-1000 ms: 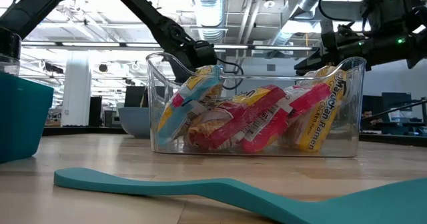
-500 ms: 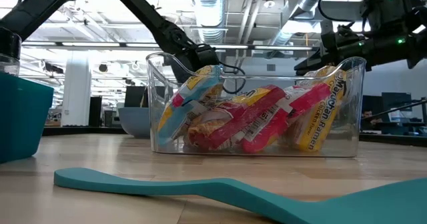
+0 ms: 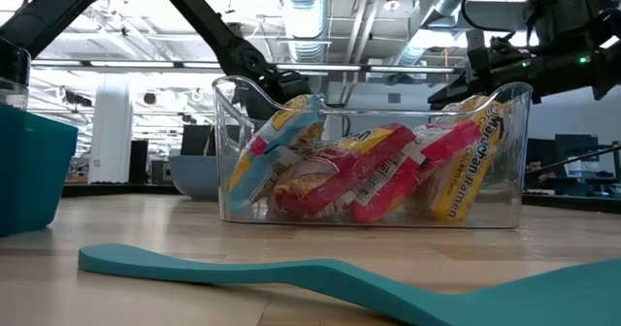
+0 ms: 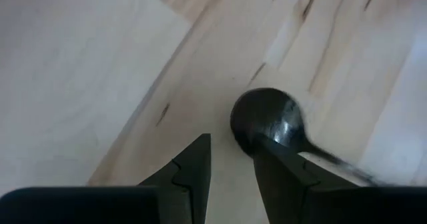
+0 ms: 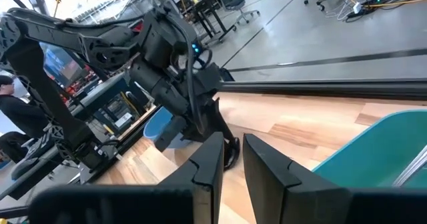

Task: Pick & Place Food Item
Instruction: Put the black spoon into the blue bin

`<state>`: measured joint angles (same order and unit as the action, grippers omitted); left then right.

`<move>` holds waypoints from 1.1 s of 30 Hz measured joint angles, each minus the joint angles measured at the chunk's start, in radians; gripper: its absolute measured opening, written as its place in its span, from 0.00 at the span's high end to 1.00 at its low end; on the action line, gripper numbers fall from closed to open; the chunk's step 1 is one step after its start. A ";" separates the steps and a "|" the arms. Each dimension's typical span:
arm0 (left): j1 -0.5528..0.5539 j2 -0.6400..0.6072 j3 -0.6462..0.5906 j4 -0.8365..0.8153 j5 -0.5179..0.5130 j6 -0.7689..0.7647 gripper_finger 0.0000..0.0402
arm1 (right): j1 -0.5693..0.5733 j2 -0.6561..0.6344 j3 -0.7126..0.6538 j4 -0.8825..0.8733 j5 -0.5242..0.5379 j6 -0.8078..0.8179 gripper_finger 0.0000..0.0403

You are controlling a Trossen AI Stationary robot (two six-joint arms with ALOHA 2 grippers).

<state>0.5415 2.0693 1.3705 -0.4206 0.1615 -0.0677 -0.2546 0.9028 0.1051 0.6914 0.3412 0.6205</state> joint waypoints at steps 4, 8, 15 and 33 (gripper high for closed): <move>0.000 -0.001 0.000 0.007 0.003 0.000 0.72 | 0.000 0.000 0.000 -0.004 0.000 0.000 0.87; -0.003 -0.001 0.000 0.008 0.003 0.000 0.70 | -0.001 0.000 0.000 -0.004 0.000 0.000 0.87; -0.004 -0.001 0.000 0.010 0.001 -0.025 0.68 | -0.001 0.000 0.000 -0.004 0.000 0.000 0.87; -0.038 -0.005 0.000 0.015 -0.012 -0.023 0.68 | -0.001 0.000 0.000 -0.004 0.000 0.000 0.87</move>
<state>0.5034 2.0647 1.3705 -0.4053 0.1497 -0.0910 -0.2554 0.9028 0.1051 0.6876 0.3412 0.6201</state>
